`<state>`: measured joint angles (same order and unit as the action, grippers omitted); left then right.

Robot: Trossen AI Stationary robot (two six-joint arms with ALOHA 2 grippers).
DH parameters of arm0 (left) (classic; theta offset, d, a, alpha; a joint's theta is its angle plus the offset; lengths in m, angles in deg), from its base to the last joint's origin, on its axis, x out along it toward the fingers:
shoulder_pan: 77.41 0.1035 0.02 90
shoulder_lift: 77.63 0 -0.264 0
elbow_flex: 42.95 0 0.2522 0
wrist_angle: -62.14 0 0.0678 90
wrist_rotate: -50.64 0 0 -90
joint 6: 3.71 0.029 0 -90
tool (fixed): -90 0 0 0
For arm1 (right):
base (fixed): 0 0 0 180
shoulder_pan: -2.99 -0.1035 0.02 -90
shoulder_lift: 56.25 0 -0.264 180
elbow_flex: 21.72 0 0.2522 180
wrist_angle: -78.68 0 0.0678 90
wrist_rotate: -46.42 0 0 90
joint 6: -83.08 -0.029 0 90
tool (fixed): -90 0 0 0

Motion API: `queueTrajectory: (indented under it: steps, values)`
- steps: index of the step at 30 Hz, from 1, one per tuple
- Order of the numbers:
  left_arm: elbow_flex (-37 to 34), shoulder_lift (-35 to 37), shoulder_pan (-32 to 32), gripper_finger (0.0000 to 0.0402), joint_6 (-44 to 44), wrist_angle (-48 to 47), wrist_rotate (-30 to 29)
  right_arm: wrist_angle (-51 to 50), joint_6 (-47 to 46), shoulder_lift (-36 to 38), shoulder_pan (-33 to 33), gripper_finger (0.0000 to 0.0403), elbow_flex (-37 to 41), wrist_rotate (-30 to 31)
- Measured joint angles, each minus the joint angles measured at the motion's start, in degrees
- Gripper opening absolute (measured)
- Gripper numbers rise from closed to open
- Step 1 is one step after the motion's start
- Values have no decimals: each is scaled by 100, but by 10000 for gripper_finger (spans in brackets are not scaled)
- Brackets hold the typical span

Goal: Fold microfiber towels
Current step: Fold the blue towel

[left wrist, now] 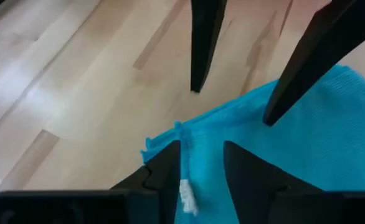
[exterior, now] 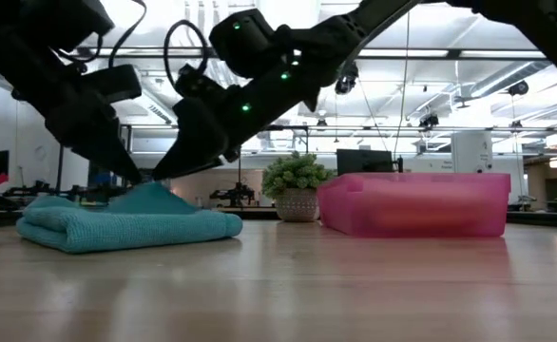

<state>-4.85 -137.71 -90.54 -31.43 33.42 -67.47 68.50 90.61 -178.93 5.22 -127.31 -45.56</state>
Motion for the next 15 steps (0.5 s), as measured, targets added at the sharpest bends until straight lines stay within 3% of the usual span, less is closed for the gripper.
queueTrajectory:
  steps: [10,15]
  values:
    - [-71,553,0,107,-32,-451,-1,-77,-30,-167,256,182,-397,-21]
    - [-120,441,-4,107,-85,-481,409,-75,-161,-184,435,178,-383,-522]
